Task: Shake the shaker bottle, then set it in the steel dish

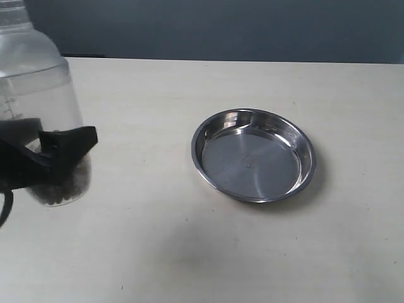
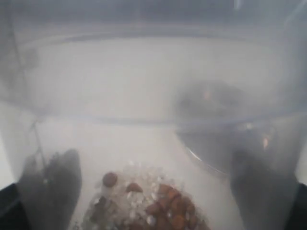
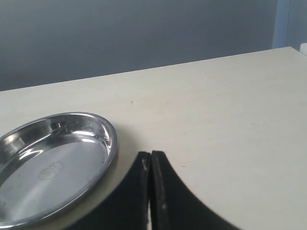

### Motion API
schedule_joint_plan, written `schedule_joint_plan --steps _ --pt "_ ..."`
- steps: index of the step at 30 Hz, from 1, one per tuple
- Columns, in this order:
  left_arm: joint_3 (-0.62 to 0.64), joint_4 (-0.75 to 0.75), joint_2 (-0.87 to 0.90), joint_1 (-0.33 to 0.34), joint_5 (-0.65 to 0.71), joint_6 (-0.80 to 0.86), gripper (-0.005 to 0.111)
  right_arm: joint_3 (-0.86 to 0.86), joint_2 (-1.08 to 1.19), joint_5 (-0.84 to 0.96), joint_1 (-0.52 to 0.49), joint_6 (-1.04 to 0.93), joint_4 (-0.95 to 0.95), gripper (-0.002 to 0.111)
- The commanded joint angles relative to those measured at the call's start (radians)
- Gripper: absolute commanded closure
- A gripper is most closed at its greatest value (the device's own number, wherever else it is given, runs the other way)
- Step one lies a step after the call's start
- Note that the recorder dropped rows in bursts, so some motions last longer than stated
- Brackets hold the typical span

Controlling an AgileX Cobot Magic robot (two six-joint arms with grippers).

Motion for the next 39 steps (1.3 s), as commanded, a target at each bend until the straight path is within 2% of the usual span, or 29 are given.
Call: schedule_joint_plan --steps 1,3,4,5,6,8,10,11,12,15,16,17,18,20,21,22,23,25,26,27,28,29,31,32,33,35,37,38,39 --pt "-0.025 0.049 -0.016 -0.005 0.002 0.058 0.107 0.001 -0.004 -0.012 0.002 -0.006 0.025 0.109" --pt "-0.006 -0.237 0.014 0.108 -0.004 0.184 0.107 0.001 -0.004 -0.012 0.002 -0.006 0.025 0.109" --pt "0.003 -0.326 0.028 0.143 -0.03 0.186 0.107 0.001 -0.004 -0.012 0.002 -0.006 0.025 0.109" --pt "0.005 -0.322 0.034 0.152 -0.037 0.186 0.107 0.001 -0.004 -0.012 0.002 -0.006 0.025 0.109" --pt "0.005 -0.232 0.034 0.128 -0.037 0.17 0.107 0.001 -0.004 -0.012 0.002 -0.006 0.025 0.109" --pt "0.005 0.017 0.021 0.032 -0.06 0.059 0.107 0.001 -0.004 -0.012 0.002 -0.006 0.025 0.109" --pt "0.005 0.15 0.014 -0.032 -0.071 0.029 0.107 0.001 -0.004 -0.012 0.002 -0.006 0.025 0.109" --pt "0.003 0.092 0.016 -0.022 -0.055 0.048 0.107 0.001 -0.004 -0.012 0.002 -0.006 0.025 0.109" --pt "0.003 -0.031 0.023 0.014 -0.043 0.113 0.107 0.001 -0.004 -0.012 0.002 -0.006 0.025 0.109" --pt "0.014 -0.463 0.058 0.156 -0.056 0.261 0.107 0.001 -0.004 -0.012 0.002 -0.006 0.025 0.109" --pt "0.014 -0.47 0.064 0.172 -0.051 0.276 0.107 0.001 -0.004 -0.012 0.002 -0.006 0.025 0.109" --pt "0.01 -0.403 0.062 0.164 -0.042 0.276 0.107 0.001 -0.004 -0.012 0.002 -0.006 0.025 0.109" --pt "0.006 -0.26 0.057 0.13 -0.035 0.25 0.107 0.001 -0.004 -0.012 0.002 -0.006 0.025 0.109" --pt "0.006 0.048 0.044 0.031 -0.064 0.144 0.107 0.001 -0.004 -0.012 0.002 -0.006 0.025 0.109" --pt "0.006 0.136 0.044 -0.008 -0.088 0.103 0.107 0.001 -0.004 -0.012 0.002 -0.006 0.025 0.109" --pt "0.006 0.102 0.047 -0.015 -0.094 0.1 0.107 0.001 -0.004 -0.012 0.002 -0.006 0.025 0.109" --pt "0.006 0.007 0.054 -0.005 -0.098 0.113 0.107 0.001 -0.004 -0.012 0.002 -0.006 0.025 0.109" --pt "0.006 -0.361 0.085 0.062 -0.103 0.223 0.107 0.001 -0.004 -0.012 0.002 -0.006 0.025 0.109" --pt "0.006 -0.5 0.102 0.087 -0.11 0.268 0.107 0.001 -0.004 -0.012 0.002 -0.006 0.025 0.109" --pt "0.006 -0.574 0.112 0.101 -0.123 0.323 0.107 0.001 -0.004 -0.012 0.002 -0.006 0.025 0.109" --pt "0.003 -0.504 0.113 0.094 -0.121 0.347 0.107 0.001 -0.004 -0.012 0.002 -0.006 0.025 0.109" --pt "-0.001 -0.33 0.113 0.069 -0.117 0.333 0.107 0.001 -0.004 -0.012 0.002 -0.006 0.025 0.109" --pt "-0.001 0.122 0.111 -0.017 -0.138 0.184 0.107 0.001 -0.004 -0.012 0.002 -0.006 0.025 0.109" --pt "-0.001 0.258 0.111 -0.047 -0.159 0.112 0.107 0.001 -0.004 -0.012 0.002 -0.006 0.025 0.109" --pt "-0.001 0.284 0.114 -0.061 -0.179 0.044 0.107 0.001 -0.004 -0.012 0.002 -0.006 0.025 0.109" --pt "-0.003 -0.007 0.133 -0.042 -0.174 0.054 0.107 0.001 -0.004 -0.012 0.002 -0.006 0.025 0.109" --pt "-0.003 -0.436 0.156 -0.007 -0.181 0.214 0.107 0.001 -0.004 -0.012 0.002 -0.006 0.025 0.109" --pt "-0.003 -0.481 0.161 -0.009 -0.195 0.322 0.107 0.001 -0.004 -0.012 0.002 -0.006 0.025 0.109" --pt "-0.005 -0.374 0.161 -0.025 -0.201 0.394 0.107 0.001 -0.004 -0.012 0.002 -0.006 0.025 0.109"
